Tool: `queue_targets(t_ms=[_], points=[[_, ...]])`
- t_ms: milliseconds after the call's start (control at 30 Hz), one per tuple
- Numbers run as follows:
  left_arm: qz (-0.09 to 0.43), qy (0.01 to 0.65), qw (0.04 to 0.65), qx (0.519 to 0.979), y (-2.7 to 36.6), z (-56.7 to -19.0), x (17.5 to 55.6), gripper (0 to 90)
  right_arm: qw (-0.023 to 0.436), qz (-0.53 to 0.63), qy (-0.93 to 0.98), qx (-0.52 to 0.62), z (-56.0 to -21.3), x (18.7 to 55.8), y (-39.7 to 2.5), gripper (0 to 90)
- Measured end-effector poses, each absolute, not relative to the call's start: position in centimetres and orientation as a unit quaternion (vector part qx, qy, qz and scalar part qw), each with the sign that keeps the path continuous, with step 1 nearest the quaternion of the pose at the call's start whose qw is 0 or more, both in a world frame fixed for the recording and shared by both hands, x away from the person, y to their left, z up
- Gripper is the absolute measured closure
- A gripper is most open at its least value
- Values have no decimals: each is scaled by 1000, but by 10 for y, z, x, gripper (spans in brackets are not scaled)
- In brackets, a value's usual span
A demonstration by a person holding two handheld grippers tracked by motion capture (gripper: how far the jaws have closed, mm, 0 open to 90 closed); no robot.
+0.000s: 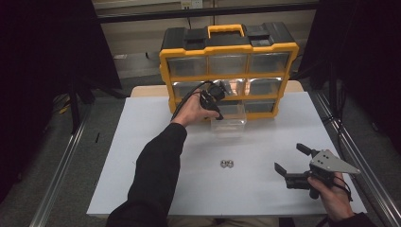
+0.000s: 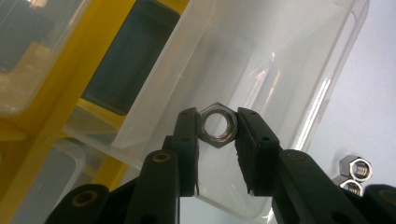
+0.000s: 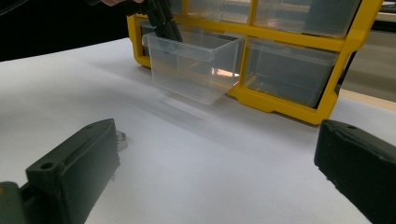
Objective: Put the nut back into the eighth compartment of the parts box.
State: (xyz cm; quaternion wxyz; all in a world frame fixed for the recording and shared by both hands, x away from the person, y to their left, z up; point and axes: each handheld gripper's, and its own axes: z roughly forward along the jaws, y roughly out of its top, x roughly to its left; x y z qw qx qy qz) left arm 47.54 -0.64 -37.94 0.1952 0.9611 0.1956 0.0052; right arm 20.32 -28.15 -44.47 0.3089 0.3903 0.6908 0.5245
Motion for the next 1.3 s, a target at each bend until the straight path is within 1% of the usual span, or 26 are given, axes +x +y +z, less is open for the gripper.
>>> queue_targets(t_ms=[100, 133, 233, 300, 433, 500, 667, 700, 733, 767, 833, 933, 1033, 1133, 1200, 1233, 1300], points=[[5, 183, 188, 965, -8, -380, 476, 702, 309, 524, 691, 391, -445, 203, -282, 0], [6, 191, 188, 963, -9, -382, 475, 702, 308, 523, 691, 392, -445, 203, -282, 0], [12, 189, 183, 965, -11, -384, 475, 701, 307, 522, 692, 391, -445, 203, -282, 0], [5, 191, 184, 964, -11, -384, 475, 700, 306, 524, 693, 390, -445, 203, -282, 0], [11, 185, 171, 968, -14, -385, 474, 700, 307, 523, 692, 391, -445, 203, -282, 0], [24, 186, 168, 968, -16, -384, 471, 700, 307, 523, 693, 390, -445, 203, -282, 0], [22, 191, 176, 965, -16, -382, 471, 697, 305, 524, 693, 389, -445, 203, -281, 0], [26, 170, 175, 970, -15, -382, 474, 696, 305, 524, 693, 390, -445, 203, -281, 0], [26, 171, 177, 969, -15, -382, 474, 695, 306, 524, 692, 391, -445, 203, -281, 0], [20, 187, 180, 965, -15, -382, 472, 696, 305, 524, 692, 391, -445, 203, -282, 0], [17, 186, 183, 965, -14, -381, 473, 688, 305, 524, 692, 391, -445, 203, -282, 0], [7, 208, 199, 958, -13, -381, 471, 674, 306, 524, 693, 391, -445, 203, -282, 0], [4, 203, 199, 959, -11, -378, 472, 679, 305, 524, 693, 391, -445, 203, -281, 0], [7, 186, 206, 961, -9, -374, 474, 671, 305, 524, 692, 391, -445, 203, -281, 0], [8, 186, 212, 959, -7, -371, 474, 664, 305, 524, 693, 390, -445, 203, -281, 0], [4, 199, 217, 956, -7, -370, 473, 657, 306, 524, 692, 391, -445, 204, -281, 0], [7, 188, 220, 957, -5, -367, 474, 651, 305, 524, 692, 392, -445, 203, -281, 0]])
